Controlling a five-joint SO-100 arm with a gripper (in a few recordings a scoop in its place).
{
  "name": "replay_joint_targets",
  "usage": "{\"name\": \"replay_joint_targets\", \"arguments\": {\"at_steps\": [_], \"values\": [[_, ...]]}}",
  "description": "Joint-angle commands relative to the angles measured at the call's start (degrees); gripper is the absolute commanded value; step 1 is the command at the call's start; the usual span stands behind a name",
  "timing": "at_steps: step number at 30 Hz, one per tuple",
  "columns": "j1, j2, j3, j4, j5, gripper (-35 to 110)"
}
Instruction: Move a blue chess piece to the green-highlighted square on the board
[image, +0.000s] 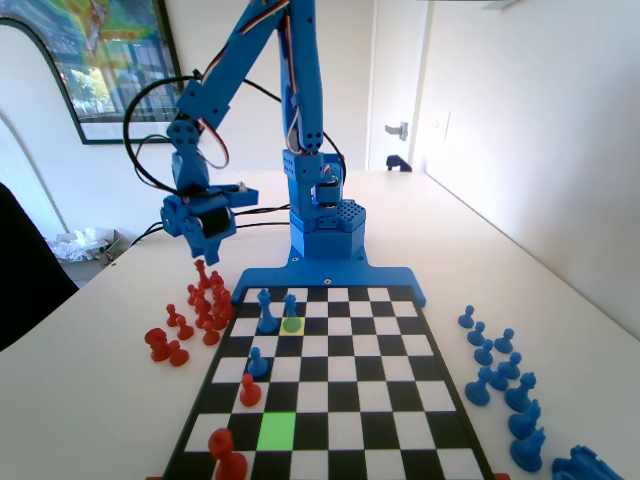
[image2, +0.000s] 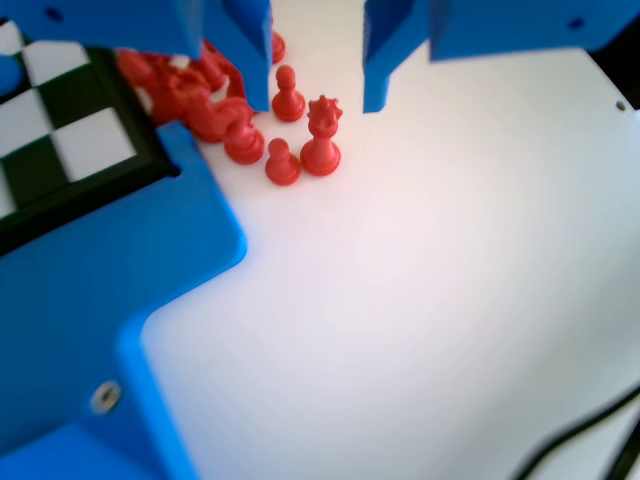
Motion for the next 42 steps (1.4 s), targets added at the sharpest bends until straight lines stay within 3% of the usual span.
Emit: {"name": "replay_joint_targets", "arguments": {"at_steps": [1, 10, 20, 32, 42], "values": [[-0.8, 5.1, -6.0, 8.1, -0.3, 10], [-17.1, 5.6, -17.8, 21.6, 11.3, 10], [-36.4, 5.6, -24.3, 23.1, 25.4, 9], [-50.4, 5.7, -18.8, 13.1, 30.5, 10], [-54.1, 5.7, -8.7, 6.7, 26.9, 9]]}}
